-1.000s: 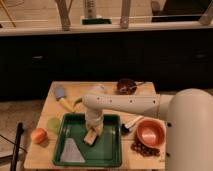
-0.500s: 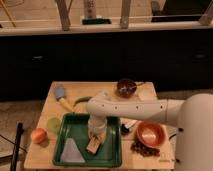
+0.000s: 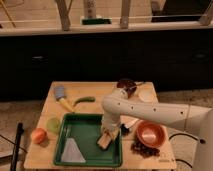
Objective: Wipe tray with eraser
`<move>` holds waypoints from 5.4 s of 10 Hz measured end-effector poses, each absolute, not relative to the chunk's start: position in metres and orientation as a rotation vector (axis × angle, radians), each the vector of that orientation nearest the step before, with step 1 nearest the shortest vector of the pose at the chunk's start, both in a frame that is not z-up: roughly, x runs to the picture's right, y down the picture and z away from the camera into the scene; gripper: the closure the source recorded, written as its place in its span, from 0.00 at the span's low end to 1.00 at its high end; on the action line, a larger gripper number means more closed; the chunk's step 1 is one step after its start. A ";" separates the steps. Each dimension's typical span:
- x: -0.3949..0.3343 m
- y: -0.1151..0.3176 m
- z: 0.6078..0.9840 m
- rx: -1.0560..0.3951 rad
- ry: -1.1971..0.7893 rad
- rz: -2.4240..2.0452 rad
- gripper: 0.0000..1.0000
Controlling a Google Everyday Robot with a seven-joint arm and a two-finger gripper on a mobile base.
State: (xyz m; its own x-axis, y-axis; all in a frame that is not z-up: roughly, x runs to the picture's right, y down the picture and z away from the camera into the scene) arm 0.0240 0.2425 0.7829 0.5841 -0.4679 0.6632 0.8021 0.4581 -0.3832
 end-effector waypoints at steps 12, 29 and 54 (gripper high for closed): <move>-0.059 0.285 0.782 -0.815 -0.598 -1.036 1.00; -0.036 0.248 0.783 -0.741 -0.625 -1.037 1.00; -0.014 0.246 0.776 -0.749 -0.600 -0.976 1.00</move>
